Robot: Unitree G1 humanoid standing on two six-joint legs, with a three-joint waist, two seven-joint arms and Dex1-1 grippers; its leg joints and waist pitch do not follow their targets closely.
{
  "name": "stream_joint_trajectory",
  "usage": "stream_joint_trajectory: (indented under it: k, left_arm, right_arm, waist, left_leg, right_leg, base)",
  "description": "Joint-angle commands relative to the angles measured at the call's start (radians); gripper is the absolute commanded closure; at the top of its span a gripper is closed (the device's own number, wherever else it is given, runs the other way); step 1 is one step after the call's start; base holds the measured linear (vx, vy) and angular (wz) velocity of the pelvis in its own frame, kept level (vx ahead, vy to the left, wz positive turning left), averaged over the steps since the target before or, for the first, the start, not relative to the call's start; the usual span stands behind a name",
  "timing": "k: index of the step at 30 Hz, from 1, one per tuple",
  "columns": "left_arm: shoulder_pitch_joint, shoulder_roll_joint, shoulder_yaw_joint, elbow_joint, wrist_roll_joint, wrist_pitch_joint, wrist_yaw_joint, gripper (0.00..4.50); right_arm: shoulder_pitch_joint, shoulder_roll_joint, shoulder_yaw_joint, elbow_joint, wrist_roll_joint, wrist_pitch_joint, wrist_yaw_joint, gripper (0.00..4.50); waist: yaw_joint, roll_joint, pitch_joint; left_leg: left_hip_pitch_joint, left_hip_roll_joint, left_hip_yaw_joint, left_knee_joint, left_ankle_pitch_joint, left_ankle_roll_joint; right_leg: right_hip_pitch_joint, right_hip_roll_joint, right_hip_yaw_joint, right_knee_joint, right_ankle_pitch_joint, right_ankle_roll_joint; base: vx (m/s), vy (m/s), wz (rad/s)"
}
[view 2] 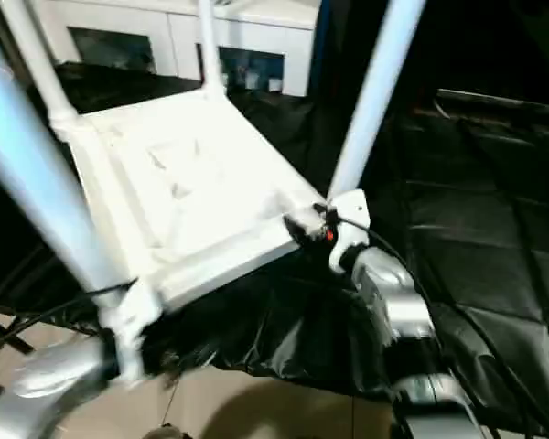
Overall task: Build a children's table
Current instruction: Rotate table base
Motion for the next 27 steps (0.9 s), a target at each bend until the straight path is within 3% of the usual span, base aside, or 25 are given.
stream_joint_trajectory:
  k: [1,4,10,15,18,19,20,22,27]
  left_arm:
    - [0.017,0.03,0.036,-0.031,-0.039,0.031,-0.025,1.24]
    - [0.047,0.086,0.1,-0.048,-0.096,0.044,-0.061,1.02]
    - [0.115,0.185,0.227,-0.028,-0.146,0.013,-0.15,0.47]
    - [0.085,0.235,0.36,0.03,-0.217,0.022,-0.175,0.04]
    - [0.028,0.236,0.37,0.071,-0.223,-0.004,-0.166,0.01]
    - [0.001,0.226,0.36,0.082,-0.222,-0.013,-0.158,0.01]
    - [-0.026,0.215,0.349,0.095,-0.222,-0.021,-0.15,0.01]
    - [-0.075,0.183,0.324,0.116,-0.212,-0.043,-0.129,0.01]
    - [-0.184,0.092,0.258,0.169,-0.191,-0.072,-0.088,0.01]
  right_arm:
    - [-0.032,-0.003,-0.02,0.051,-0.017,-0.021,-0.041,0.84]
    - [-0.073,-0.005,-0.03,0.127,-0.031,-0.048,-0.081,0.84]
    - [-0.096,-0.023,-0.045,0.194,-0.042,-0.087,-0.107,0.84]
    - [-0.066,-0.037,-0.051,0.161,-0.013,-0.104,-0.028,0.84]
    - [-0.022,-0.044,-0.048,0.098,0.004,-0.092,0.015,0.84]
    - [-0.003,-0.053,-0.04,0.074,-0.007,-0.078,0.005,0.84]
    - [0.015,-0.062,-0.031,0.056,-0.021,-0.067,-0.012,0.84]
    - [0.048,-0.074,-0.023,0.023,-0.042,-0.051,-0.048,0.84]
    - [0.127,-0.068,-0.023,-0.064,-0.073,-0.007,-0.095,0.84]
  waist:
    - [-0.01,0.003,-0.054]
    - [-0.017,0.002,-0.052]
    - [-0.023,0.002,-0.052]
    - [-0.023,0.004,-0.054]
    - [-0.016,0.004,-0.059]
    - [-0.016,0.002,-0.06]
    - [-0.012,0.003,-0.061]
    - [-0.011,0.005,-0.06]
    - [-0.011,-0.001,-0.065]
  left_leg:
    - [-0.007,0.006,0.011,-0.065,-0.12,0.05]
    - [-0.001,0.005,0.015,-0.065,-0.135,0.049]
    - [-0.006,0.005,0.014,-0.065,-0.152,0.048]
    - [-0.003,0.004,0.014,-0.062,-0.183,0.042]
    - [0.002,0.005,0.015,-0.058,-0.164,0.051]
    - [-0.004,0.005,0.012,-0.061,-0.148,0.049]
    - [0.0,0.006,0.014,-0.059,-0.149,0.048]
    - [0.002,0.006,0.013,-0.059,-0.149,0.035]
    - [-0.003,0.003,0.012,-0.057,-0.157,0.015]
  right_leg:
    - [0.052,-0.028,0.036,-0.049,-0.149,-0.194]
    - [0.051,-0.026,0.037,-0.051,-0.144,-0.204]
    - [0.056,-0.027,0.037,-0.049,-0.154,-0.199]
    - [0.056,-0.026,0.038,-0.047,-0.171,-0.202]
    - [0.055,-0.027,0.04,-0.045,-0.148,-0.205]
    - [0.061,-0.028,0.038,-0.043,-0.139,-0.208]
    - [0.057,-0.028,0.038,-0.044,-0.138,-0.208]
    - [0.057,-0.027,0.038,-0.042,-0.134,-0.211]
    - [0.063,-0.031,0.04,-0.042,-0.148,-0.19]
  base:
    - [0.0,0.0,0.0]
    - [0.0,0.0,0.0]
    - [0.0,0.0,0.0]
    - [0.0,0.0,0.0]
    - [0.0,0.0,0.0]
    - [0.0,0.0,0.0]
    - [0.0,0.0,0.0]
    - [0.0,0.0,0.0]
    - [0.0,0.0,0.0]
